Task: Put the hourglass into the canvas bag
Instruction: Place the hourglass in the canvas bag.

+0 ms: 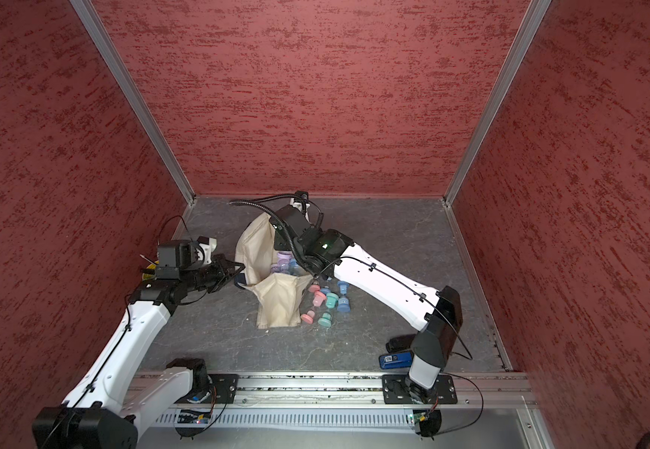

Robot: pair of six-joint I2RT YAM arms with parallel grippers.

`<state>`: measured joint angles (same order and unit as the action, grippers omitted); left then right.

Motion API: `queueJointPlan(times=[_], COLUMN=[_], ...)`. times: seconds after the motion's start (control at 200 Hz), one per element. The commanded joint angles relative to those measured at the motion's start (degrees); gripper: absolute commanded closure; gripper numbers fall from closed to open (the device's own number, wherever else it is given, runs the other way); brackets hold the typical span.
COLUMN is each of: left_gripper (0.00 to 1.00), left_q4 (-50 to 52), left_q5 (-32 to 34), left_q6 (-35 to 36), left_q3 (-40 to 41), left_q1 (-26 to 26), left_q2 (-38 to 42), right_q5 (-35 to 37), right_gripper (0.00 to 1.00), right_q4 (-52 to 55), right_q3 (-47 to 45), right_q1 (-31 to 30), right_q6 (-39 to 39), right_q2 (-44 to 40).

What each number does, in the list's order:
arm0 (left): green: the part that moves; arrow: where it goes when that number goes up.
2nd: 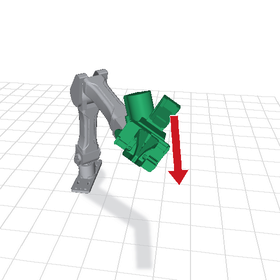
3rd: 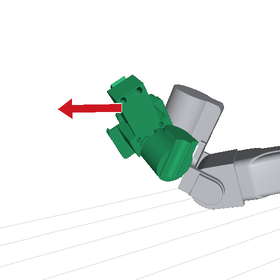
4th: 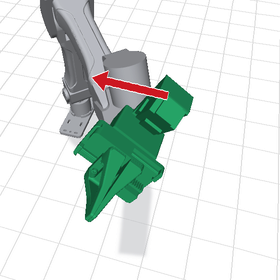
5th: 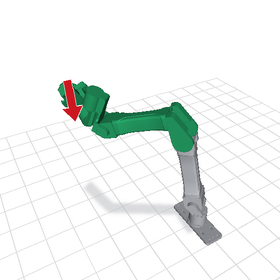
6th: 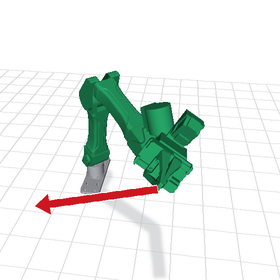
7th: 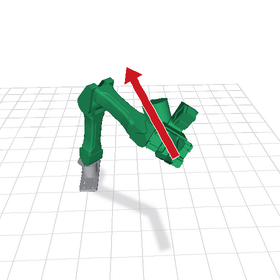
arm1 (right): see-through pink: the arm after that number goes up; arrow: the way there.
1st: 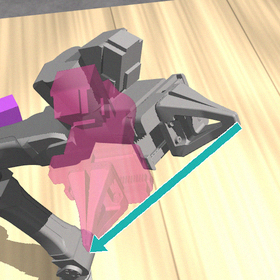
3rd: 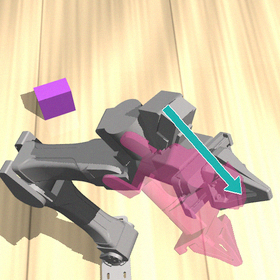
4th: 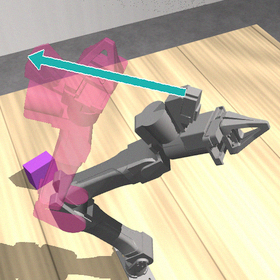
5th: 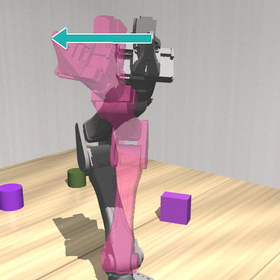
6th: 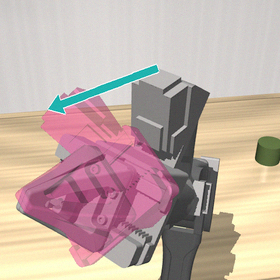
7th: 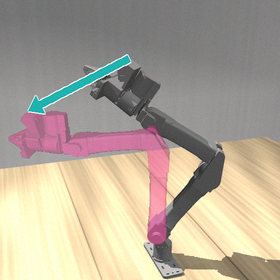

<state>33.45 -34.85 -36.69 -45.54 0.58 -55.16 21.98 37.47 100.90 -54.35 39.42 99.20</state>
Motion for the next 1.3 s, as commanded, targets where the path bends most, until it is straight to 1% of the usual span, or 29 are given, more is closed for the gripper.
queueJointPlan(times=[0.0,0.195,0.491,0.651,0.721,0.847,0.982,1.097,1.297], left_gripper=[1.0,1.0,1.0,1.0,1.0,1.0,1.0,1.0,1.0], left_q4=[1.0,0.83,1.0,1.3,1.82,2.38,3.34,4.44,5.14], left_q5=[-0.59,-0.66,-0.65,0.13,1.06,1.77,2.95,4.41,4.4], left_q6=[0.4,0.33,0.54,0.6,0.63,0.91,1.03,1.45,2.15], left_q3=[-1.23,-1.36,-1.37,-1.3,-1.27,-1.3,-1.58,-2.05,-2.63], left_q1=[-0.32,-0.32,-0.32,-0.4,-0.49,-0.84,-1.32,-2.15,-2.69], left_q2=[0.72,0.84,1.19,1.17,1.22,0.94,0.7,1.14,0.1], right_q5=[-0.53,-0.5,-5.41,-9.17,-9.7,-10.47,-12.42,-12.74,-14.31], right_gripper=[0.94,0.94,0.95,0.96,0.96,0.96,0.96,0.96,0.96], right_q4=[-3.02,-2.23,-2.44,-3.82,-3.4,-2.49,-3.79,-3.81,-3.3], right_q3=[3.1,4.82,4.58,1.2,-0.09,-2.76,-6.14,-7.27,-8.0], right_q1=[-0.41,-0.38,-0.48,-0.96,-1.49,-2.14,-2.98,-4.19,-5.77], right_q6=[-2.19,-3.77,-4.98,-4.79,-4.73,-2.86,-0.91,-0.01,1.51], right_q2=[1.33,5.71,11.07,11.02,11.01,10.56,8.93,7.78,6.1])
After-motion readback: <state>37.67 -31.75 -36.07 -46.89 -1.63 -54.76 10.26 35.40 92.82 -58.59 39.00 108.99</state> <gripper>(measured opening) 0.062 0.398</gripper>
